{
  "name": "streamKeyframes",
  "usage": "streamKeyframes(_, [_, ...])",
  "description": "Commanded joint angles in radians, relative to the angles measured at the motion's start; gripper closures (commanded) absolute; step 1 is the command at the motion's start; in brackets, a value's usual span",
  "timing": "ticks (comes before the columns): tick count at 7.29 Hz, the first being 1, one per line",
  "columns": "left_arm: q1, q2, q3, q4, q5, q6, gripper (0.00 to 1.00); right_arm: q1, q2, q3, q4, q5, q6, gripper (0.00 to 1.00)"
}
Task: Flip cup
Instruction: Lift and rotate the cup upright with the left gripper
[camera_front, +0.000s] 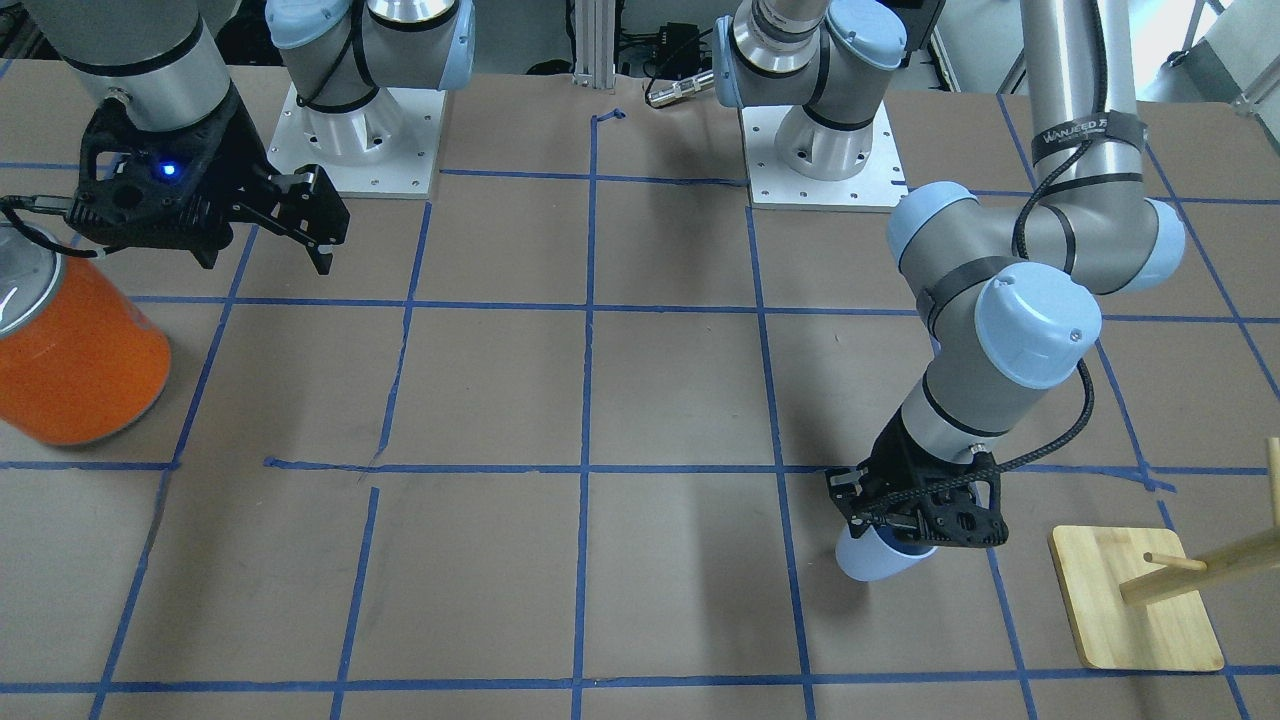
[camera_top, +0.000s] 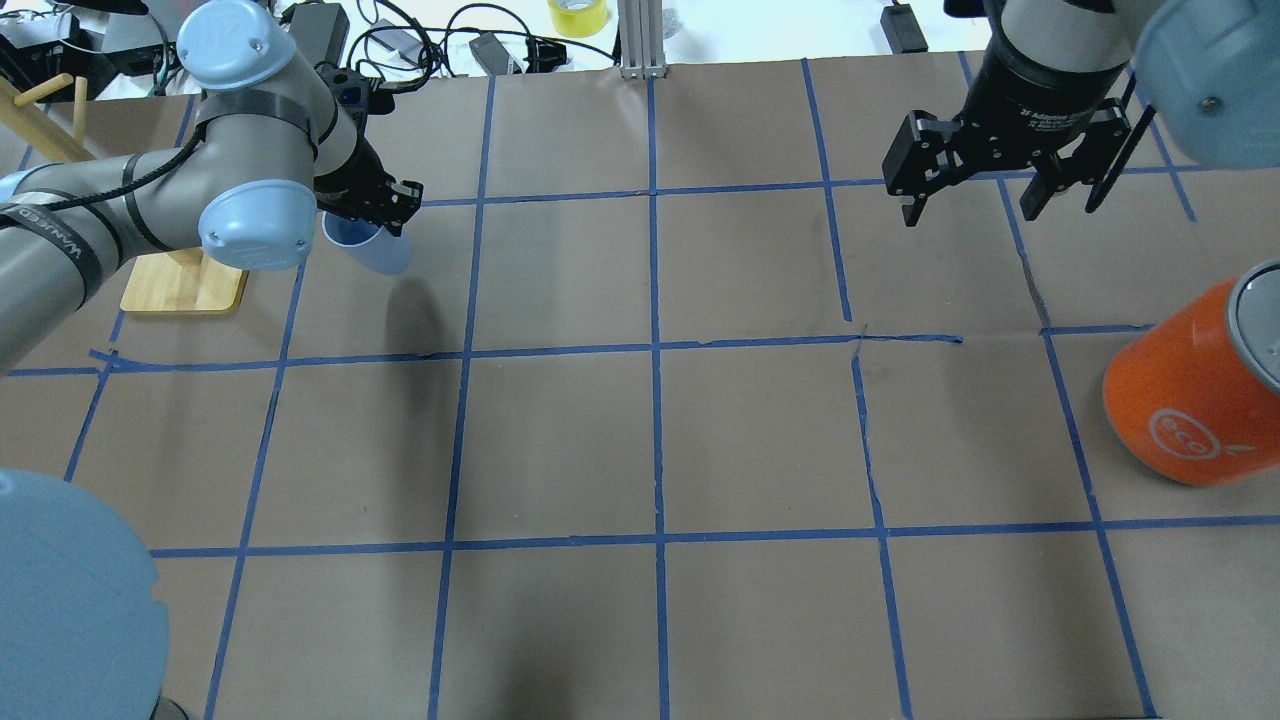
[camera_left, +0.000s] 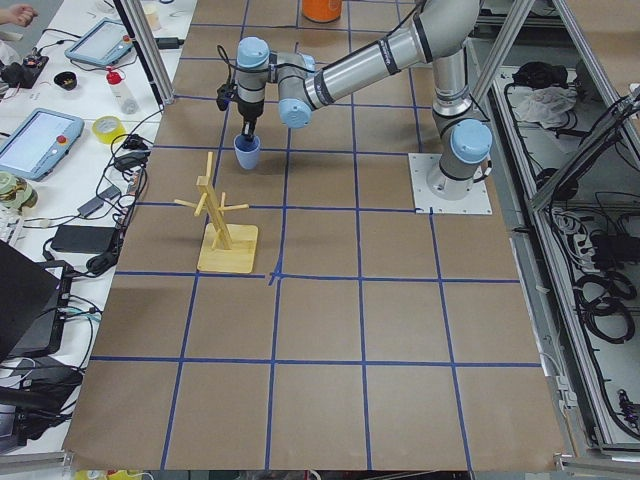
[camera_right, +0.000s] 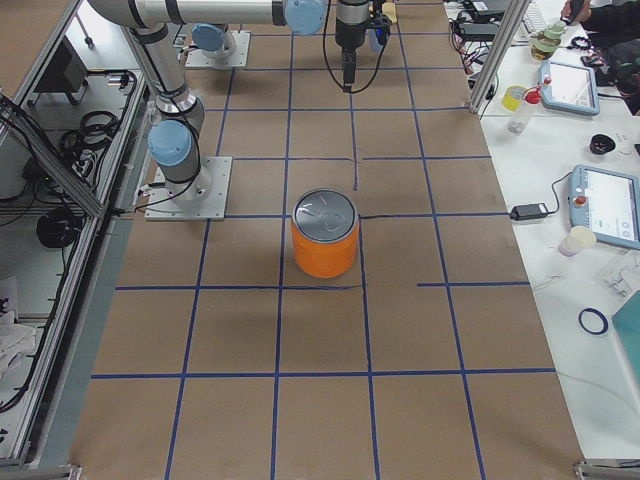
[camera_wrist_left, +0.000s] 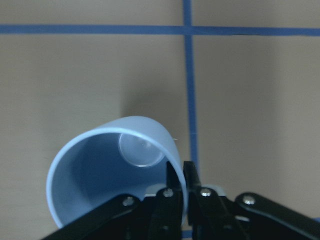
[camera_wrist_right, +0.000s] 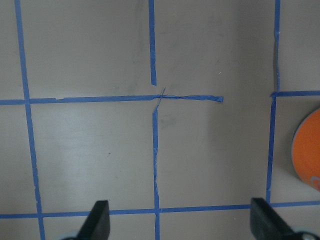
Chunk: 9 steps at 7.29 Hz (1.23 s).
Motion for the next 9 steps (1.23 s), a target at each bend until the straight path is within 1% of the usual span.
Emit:
streamKeyframes(1, [-0.001,-0.032,0.004,0.028,0.028,0.033,1.0,-0.001,0.0,0.0,-0.001,-0.001,0.002,0.0])
streamKeyframes(2, [-0.001,-0.038,0.002,0.028,0.027,0.032,1.0,0.001,0.0,0.0,-0.001,0.001,-0.003,0.0])
streamKeyframes(4, [-0.001,-0.038,0.001,0.028,0.027,0.03,0.74,0.001,0.005,0.002,-0.039,0.004,-0.009,0.0])
streamKeyframes(5, [-0.001,-0.038,0.001,0.028,0.024,0.029,0.5,0.001,0.005,0.002,-0.038,0.001,-0.011,0.0])
streamKeyframes(6, [-0.001,-0.038,-0.002,0.026,0.021,0.019,0.19,0.001,0.007,0.002,-0.04,0.003,-0.009,0.0])
streamKeyframes(7, [-0.001,-0.035,0.001,0.028,0.021,0.019,0.1,0.001,0.007,0.002,-0.04,0.006,-0.011,0.0])
streamKeyframes(8, [-0.002,-0.002,0.002,0.017,0.021,0.019,0.02,0.001,0.007,0.002,-0.04,-0.002,-0.011,0.0])
streamKeyframes(9, [-0.02,0.031,0.007,-0.006,0.021,0.018,0.0,0.001,0.008,0.002,-0.04,0.006,-0.011,0.0])
